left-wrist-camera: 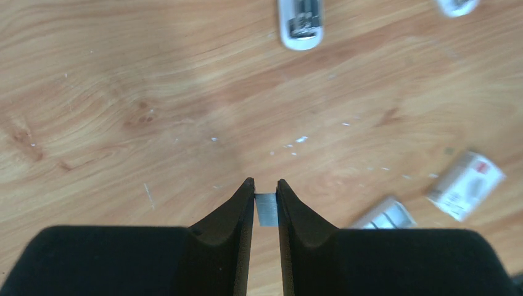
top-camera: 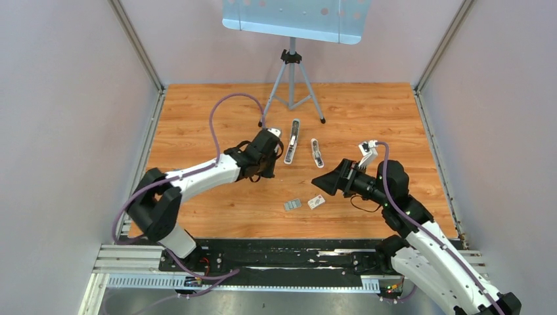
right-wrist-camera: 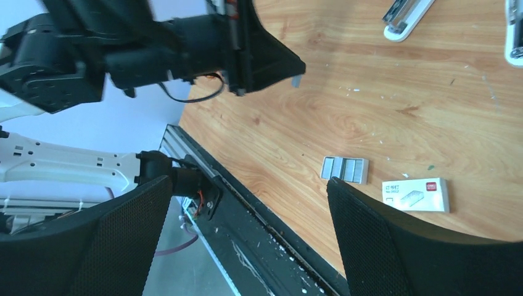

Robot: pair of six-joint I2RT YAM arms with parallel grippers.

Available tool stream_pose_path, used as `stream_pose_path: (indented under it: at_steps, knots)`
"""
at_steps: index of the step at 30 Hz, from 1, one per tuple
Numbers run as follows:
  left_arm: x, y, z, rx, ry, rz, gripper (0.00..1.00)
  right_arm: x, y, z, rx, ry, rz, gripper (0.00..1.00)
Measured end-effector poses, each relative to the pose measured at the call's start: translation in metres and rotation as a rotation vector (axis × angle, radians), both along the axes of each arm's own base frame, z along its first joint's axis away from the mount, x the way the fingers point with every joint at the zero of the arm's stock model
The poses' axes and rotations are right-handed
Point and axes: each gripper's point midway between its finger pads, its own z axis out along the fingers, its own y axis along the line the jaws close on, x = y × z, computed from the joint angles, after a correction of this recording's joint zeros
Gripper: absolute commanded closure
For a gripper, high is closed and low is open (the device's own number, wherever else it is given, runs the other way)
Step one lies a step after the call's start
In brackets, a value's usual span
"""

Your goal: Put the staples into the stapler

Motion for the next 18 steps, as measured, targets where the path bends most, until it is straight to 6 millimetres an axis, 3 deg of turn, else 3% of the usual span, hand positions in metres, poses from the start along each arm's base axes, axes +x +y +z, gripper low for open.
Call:
stream_pose_path:
  at_steps: [5, 9, 18]
  knots:
    - [0.008, 0.007, -0.048, 0.15, 0.084, 0.021, 0.79, 0.002, -0.007, 0.006, -0.028, -0.031, -0.034, 0.0]
    - [0.009, 0.01, -0.07, 0.215, 0.128, 0.025, 0.78, 0.003, -0.011, 0.006, -0.05, -0.042, -0.05, 0.0]
    - [0.013, 0.009, -0.078, 0.248, 0.151, 0.03, 0.65, 0.004, -0.016, -0.003, -0.091, -0.031, -0.069, 0.0]
